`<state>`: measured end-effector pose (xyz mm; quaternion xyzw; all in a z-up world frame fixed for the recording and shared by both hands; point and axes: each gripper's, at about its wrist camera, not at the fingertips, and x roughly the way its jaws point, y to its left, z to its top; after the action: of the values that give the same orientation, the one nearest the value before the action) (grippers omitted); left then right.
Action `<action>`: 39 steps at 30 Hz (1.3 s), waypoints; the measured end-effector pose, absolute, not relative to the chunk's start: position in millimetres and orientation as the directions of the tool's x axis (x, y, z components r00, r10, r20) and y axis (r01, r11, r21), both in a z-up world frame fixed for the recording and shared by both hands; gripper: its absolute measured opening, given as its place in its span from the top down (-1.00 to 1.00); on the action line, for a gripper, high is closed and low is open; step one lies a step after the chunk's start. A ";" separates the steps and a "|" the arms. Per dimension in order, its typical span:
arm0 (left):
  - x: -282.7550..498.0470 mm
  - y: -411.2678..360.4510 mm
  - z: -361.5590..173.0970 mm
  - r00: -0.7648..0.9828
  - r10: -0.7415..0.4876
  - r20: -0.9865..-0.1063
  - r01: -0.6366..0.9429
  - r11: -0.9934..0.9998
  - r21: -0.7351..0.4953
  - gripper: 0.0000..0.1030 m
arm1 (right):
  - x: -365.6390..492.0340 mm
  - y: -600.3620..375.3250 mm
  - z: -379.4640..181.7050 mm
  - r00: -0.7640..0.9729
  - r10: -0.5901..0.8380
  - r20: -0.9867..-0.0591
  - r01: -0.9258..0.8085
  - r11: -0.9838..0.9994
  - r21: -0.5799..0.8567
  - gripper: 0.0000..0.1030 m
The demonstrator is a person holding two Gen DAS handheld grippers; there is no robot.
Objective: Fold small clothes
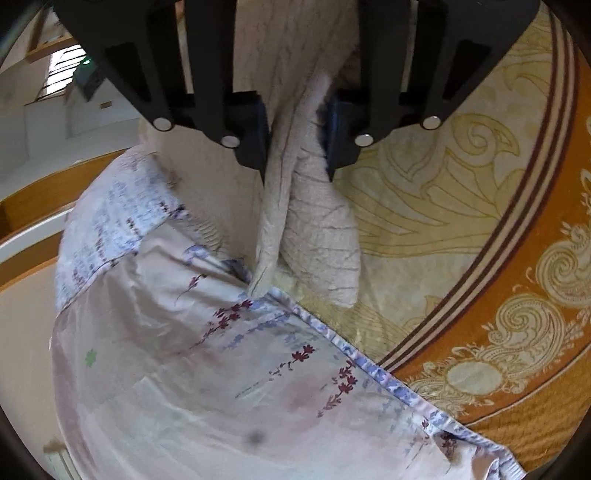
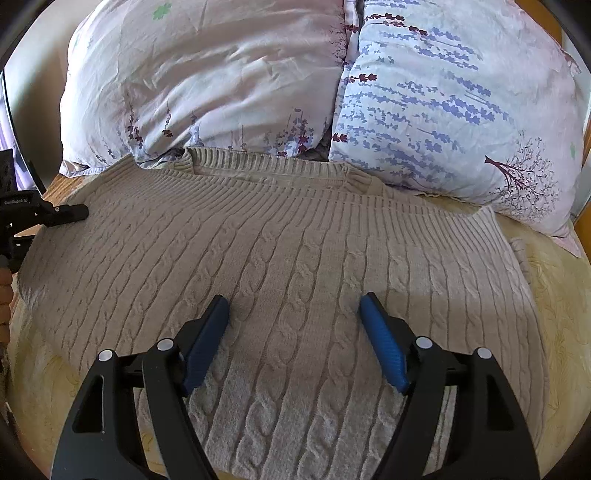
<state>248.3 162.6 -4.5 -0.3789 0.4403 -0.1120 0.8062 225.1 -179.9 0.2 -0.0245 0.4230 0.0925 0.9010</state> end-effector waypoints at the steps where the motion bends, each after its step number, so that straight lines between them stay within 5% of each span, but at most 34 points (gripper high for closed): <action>1: 247.2 162.0 -1.8 0.595 -0.520 -0.612 -0.148 0.678 -0.720 0.59 | 225.0 -181.2 1.0 0.623 0.153 -0.767 -0.188 0.981 0.043 -0.47; 19: 247.0 44.8 80.5 0.599 -0.702 -0.385 0.122 0.555 -0.823 0.68 | 184.3 -279.4 31.8 0.723 0.253 -0.643 -0.104 0.960 0.261 -0.47; 35: 264.4 -145.3 44.4 0.391 -0.790 -0.473 0.201 0.574 -0.794 0.68 | 164.9 -393.9 31.4 0.783 0.310 -0.539 0.032 0.846 0.533 -0.47; 39: 263.7 -174.2 24.3 0.282 -0.828 -0.485 0.207 0.546 -0.812 0.51 | 160.3 -405.2 30.5 0.777 0.341 -0.529 0.031 0.819 0.572 -0.47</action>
<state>263.7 -174.2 24.3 -0.3207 0.4845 -0.3526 0.7335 160.3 -405.2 30.5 0.2879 0.3226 0.0863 0.8976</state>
